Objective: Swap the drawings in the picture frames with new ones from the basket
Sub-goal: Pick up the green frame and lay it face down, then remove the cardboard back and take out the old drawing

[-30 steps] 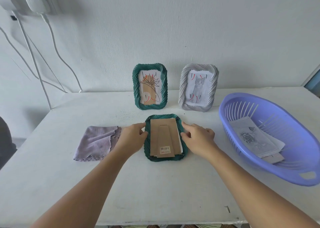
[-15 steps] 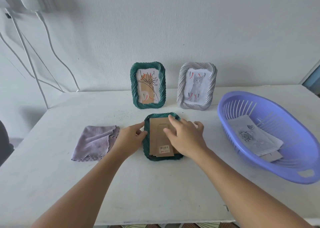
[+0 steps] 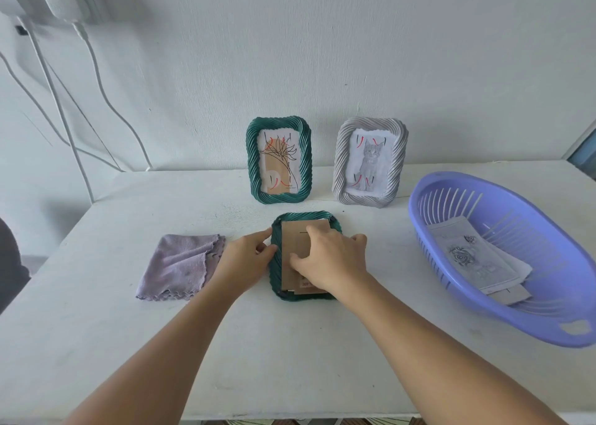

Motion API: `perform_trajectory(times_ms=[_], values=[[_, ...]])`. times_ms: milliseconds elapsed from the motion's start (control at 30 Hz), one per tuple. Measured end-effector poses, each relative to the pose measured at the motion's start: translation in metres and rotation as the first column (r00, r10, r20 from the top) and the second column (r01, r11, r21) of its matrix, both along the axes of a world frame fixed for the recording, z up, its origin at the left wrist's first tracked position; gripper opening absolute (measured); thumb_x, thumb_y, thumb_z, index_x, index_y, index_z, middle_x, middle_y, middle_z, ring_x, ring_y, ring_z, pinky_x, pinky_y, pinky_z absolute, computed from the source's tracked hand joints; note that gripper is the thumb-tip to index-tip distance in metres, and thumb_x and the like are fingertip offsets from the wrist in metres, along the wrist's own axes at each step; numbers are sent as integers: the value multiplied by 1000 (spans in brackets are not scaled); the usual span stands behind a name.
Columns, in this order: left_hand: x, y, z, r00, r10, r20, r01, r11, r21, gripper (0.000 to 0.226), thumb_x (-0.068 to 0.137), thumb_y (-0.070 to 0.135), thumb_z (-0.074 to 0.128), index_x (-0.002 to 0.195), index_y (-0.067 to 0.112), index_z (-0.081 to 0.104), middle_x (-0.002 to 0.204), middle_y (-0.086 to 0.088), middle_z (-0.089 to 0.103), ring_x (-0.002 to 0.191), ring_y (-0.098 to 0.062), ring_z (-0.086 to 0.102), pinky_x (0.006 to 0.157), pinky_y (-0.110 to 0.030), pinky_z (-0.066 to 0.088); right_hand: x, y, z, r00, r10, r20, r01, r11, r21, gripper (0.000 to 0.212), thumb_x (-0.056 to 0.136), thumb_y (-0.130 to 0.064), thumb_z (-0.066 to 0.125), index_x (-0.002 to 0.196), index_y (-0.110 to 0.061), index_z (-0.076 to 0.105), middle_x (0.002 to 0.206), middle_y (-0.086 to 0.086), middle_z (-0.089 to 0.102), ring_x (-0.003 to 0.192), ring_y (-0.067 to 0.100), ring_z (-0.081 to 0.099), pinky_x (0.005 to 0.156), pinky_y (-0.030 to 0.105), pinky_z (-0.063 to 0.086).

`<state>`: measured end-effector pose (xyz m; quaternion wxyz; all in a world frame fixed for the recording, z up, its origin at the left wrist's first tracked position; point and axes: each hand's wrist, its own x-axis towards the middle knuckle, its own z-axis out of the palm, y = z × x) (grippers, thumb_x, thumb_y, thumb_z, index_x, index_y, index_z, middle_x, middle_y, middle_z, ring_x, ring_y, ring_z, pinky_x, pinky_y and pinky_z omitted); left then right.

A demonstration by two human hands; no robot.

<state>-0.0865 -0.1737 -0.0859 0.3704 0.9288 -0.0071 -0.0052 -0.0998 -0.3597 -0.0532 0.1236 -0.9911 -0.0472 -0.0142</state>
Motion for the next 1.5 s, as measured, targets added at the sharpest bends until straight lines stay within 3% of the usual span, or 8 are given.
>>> perform_trajectory(times_ms=[467, 700, 833, 933, 1167, 1333, 1433, 1500], values=[[-1, -2, 0, 1000, -2, 31, 1, 1000, 1, 40, 99, 26, 59, 136, 38, 62, 77, -11, 70, 56, -11, 42, 50, -24, 32, -7, -3, 3, 995, -59, 85, 50, 993, 107, 46, 81, -64, 49, 109, -28, 50, 93, -7, 65, 89, 23, 62, 83, 42, 35], [-10, -8, 16, 989, 117, 94, -109, 991, -83, 57, 102, 51, 48, 155, 34, 36, 98, 12, 58, 95, -12, 56, 81, -32, 41, -11, -7, 10, 985, -75, 154, 51, 987, 152, 56, 82, -64, 46, 123, -26, 42, 92, -5, 64, 87, 24, 61, 84, 43, 35], [-12, -19, 26, 998, 38, 42, -31, 987, -160, 59, 100, 57, 49, 155, 42, 34, 93, 13, 68, 89, -2, 63, 73, -27, 45, -12, -8, 14, 984, -82, 157, 54, 983, 174, 59, 83, -69, 45, 124, -28, 40, 96, -5, 65, 92, 24, 63, 86, 44, 37], [-11, -28, 32, 1000, -25, -11, 21, 963, -268, 59, 101, 41, 58, 154, 44, 34, 84, 8, 74, 77, -2, 68, 67, -23, 47, -13, -7, 17, 980, -95, 175, 62, 981, 181, 64, 83, -74, 42, 128, -28, 40, 97, -5, 66, 92, 24, 63, 86, 44, 36], [-10, -16, 32, 1000, 13, -22, -24, 762, -647, 54, 102, 16, 62, 151, 30, 46, 85, 2, 76, 88, -8, 73, 82, -26, 59, -4, -23, 24, 992, -126, -13, 124, 941, 313, 61, 100, -61, 32, 157, -39, 25, 126, 1, 53, 126, 25, 48, 110, 49, 25], [-15, 5, 31, 998, 53, -19, -53, 764, -643, 51, 102, 16, 62, 149, 31, 49, 73, 13, 69, 70, 3, 64, 64, -12, 50, 2, -19, 22, 984, 60, -166, 40, 839, 543, 56, 106, -42, 40, 159, -41, 23, 98, -23, 58, 104, 12, 54, 109, 41, 32], [-18, 17, 29, 996, 81, -35, -87, 823, -561, 54, 101, 20, 63, 151, 31, 46, 69, 14, 66, 70, 4, 61, 73, -15, 47, 6, -8, 20, 987, 88, -134, -5, 852, 524, 57, 106, -41, 43, 159, -41, 22, 98, -28, 56, 102, 8, 52, 107, 39, 32], [-21, 25, 28, 994, 103, -42, -110, 861, -496, 55, 101, 21, 64, 152, 29, 44, 60, 16, 58, 59, 5, 55, 60, -9, 42, 8, 0, 18, 983, 113, -146, -29, 875, 483, 59, 104, -42, 46, 159, -41, 24, 100, -25, 58, 105, 8, 53, 107, 39, 31]])
